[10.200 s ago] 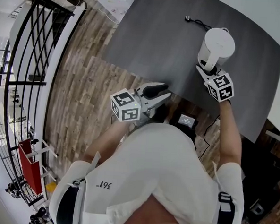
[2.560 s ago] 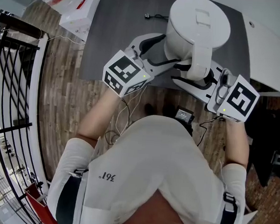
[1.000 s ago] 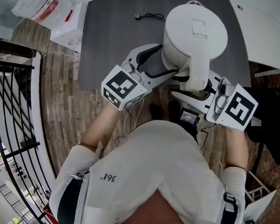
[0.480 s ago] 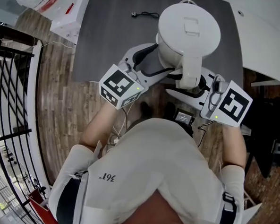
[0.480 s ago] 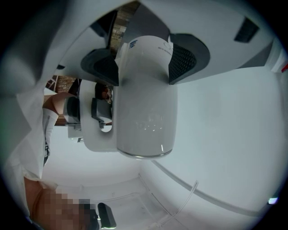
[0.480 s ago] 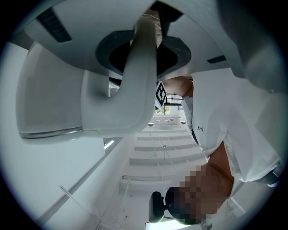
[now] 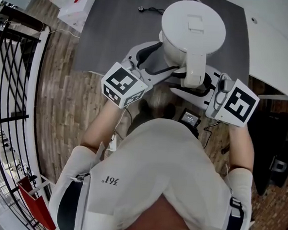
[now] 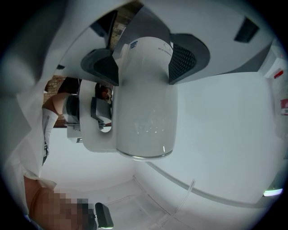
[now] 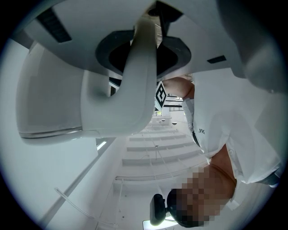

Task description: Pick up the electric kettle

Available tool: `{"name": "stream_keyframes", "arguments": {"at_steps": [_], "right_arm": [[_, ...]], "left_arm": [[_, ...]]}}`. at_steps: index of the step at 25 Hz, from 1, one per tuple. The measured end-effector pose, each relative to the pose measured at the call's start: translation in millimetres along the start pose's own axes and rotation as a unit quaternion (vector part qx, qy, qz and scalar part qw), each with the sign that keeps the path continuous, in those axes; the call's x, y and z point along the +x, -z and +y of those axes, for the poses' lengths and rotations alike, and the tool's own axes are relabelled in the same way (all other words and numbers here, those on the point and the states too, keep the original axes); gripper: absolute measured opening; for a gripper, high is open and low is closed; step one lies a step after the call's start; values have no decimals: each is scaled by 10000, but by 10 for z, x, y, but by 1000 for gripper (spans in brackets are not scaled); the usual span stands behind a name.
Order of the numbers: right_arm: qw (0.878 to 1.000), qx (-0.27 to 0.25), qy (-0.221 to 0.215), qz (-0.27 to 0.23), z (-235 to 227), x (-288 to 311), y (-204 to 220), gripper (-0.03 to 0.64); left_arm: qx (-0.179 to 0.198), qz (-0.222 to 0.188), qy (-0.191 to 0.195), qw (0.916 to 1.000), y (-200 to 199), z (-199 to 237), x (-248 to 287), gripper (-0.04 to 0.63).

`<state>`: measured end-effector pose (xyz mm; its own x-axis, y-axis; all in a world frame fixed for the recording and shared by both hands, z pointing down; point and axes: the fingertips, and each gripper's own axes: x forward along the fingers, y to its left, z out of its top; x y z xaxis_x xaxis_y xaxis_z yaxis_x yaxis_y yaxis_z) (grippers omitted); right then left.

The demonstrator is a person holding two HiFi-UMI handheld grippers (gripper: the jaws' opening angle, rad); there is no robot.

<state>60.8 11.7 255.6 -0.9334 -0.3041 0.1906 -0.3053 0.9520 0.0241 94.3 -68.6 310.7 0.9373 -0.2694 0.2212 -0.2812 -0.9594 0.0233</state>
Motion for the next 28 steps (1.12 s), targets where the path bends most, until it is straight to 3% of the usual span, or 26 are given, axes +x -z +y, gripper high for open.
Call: {"name": "stream_keyframes", "arguments": {"at_steps": [9, 28], "right_arm": [[9999, 74, -72, -21, -8, 13, -10, 106], [9989, -33, 462, -93, -89, 17, -64, 106]], "left_arm": [[-55, 116, -32, 9999, 15, 14, -19, 353], [241, 82, 387, 9989, -104, 56, 68, 354]]}}
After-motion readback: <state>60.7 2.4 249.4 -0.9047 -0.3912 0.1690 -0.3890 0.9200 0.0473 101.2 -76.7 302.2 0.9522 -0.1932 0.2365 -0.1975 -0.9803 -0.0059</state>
